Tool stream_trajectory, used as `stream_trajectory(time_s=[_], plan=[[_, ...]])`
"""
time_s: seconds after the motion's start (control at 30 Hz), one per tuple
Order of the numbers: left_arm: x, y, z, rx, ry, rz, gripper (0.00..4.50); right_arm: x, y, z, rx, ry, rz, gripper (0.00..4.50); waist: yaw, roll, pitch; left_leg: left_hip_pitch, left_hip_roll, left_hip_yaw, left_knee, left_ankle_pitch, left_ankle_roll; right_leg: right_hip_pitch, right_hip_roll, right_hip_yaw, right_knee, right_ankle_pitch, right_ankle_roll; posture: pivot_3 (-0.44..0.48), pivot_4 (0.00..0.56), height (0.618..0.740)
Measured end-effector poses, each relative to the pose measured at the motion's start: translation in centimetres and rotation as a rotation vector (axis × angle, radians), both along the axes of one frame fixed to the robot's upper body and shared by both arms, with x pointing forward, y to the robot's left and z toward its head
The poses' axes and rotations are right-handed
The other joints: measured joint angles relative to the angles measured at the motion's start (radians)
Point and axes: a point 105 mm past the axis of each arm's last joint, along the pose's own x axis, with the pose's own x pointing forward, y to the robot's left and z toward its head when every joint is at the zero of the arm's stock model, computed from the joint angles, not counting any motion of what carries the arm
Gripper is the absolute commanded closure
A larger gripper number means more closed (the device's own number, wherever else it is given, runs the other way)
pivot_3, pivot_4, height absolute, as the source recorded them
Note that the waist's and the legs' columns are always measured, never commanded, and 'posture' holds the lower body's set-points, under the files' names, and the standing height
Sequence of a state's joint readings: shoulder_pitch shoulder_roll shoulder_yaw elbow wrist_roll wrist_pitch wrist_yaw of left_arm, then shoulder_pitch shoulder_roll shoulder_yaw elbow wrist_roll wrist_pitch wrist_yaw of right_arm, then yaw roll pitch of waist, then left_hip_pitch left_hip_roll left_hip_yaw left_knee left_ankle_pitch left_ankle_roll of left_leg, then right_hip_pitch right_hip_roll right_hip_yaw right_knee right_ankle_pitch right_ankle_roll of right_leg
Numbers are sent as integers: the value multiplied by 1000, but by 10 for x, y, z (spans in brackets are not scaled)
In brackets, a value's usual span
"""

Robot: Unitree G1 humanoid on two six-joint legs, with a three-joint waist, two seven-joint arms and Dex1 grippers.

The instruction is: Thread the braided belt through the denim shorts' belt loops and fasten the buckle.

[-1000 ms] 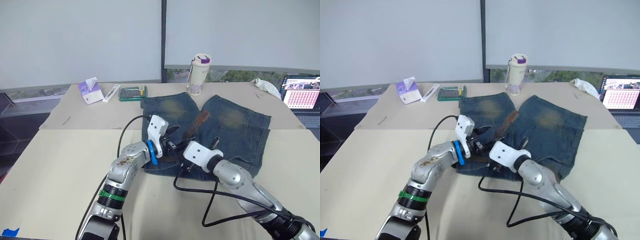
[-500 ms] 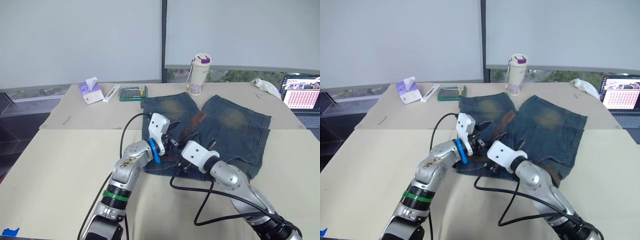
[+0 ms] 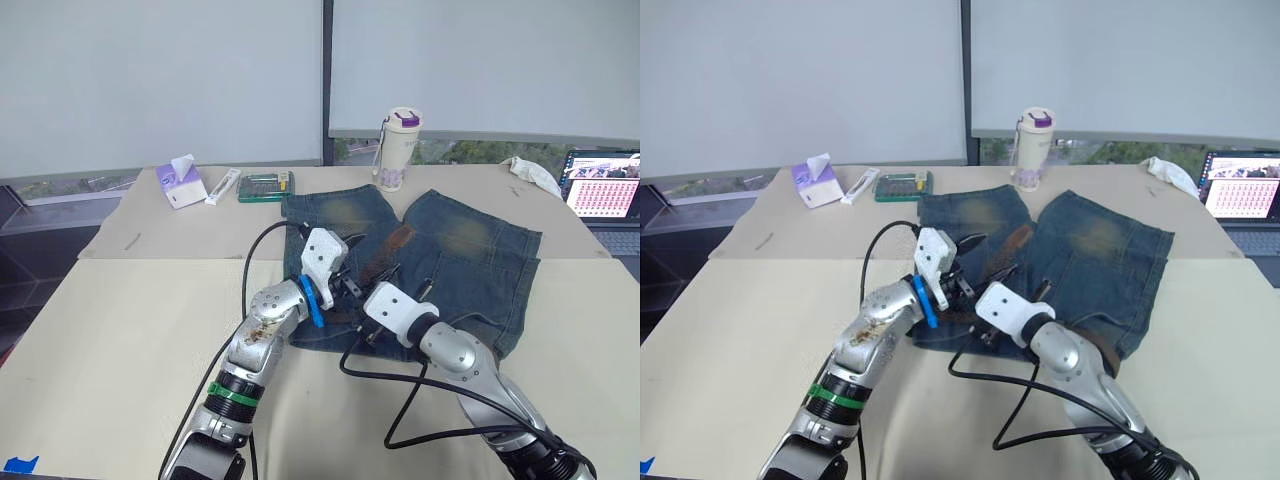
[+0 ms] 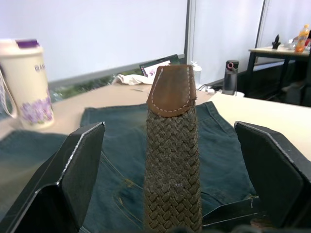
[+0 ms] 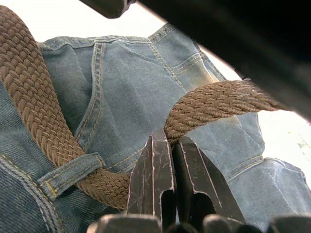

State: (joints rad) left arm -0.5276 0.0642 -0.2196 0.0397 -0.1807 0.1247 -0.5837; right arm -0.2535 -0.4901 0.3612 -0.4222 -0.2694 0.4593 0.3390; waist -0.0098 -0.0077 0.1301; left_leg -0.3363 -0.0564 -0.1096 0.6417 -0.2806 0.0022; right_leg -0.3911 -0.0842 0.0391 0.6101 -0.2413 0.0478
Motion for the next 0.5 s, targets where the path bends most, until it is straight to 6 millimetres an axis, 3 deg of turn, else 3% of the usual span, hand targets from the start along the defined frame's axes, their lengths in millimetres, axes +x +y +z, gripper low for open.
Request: stream_trajectory(time_s=[0.33, 0.5], plan=[[8, -4, -21, 145, -87, 152, 0, 1, -1, 1, 14, 2, -7, 4467, 0, 0, 0, 0, -1, 0, 0, 0, 0, 0, 0, 0, 0, 0, 0, 0, 150, 740], [12, -4, -22, 190, -138, 242, 0, 0, 0, 0, 29, 10, -7, 4467, 0, 0, 0, 0, -1, 0, 0, 0, 0, 0, 0, 0, 0, 0, 0, 0, 150, 740]])
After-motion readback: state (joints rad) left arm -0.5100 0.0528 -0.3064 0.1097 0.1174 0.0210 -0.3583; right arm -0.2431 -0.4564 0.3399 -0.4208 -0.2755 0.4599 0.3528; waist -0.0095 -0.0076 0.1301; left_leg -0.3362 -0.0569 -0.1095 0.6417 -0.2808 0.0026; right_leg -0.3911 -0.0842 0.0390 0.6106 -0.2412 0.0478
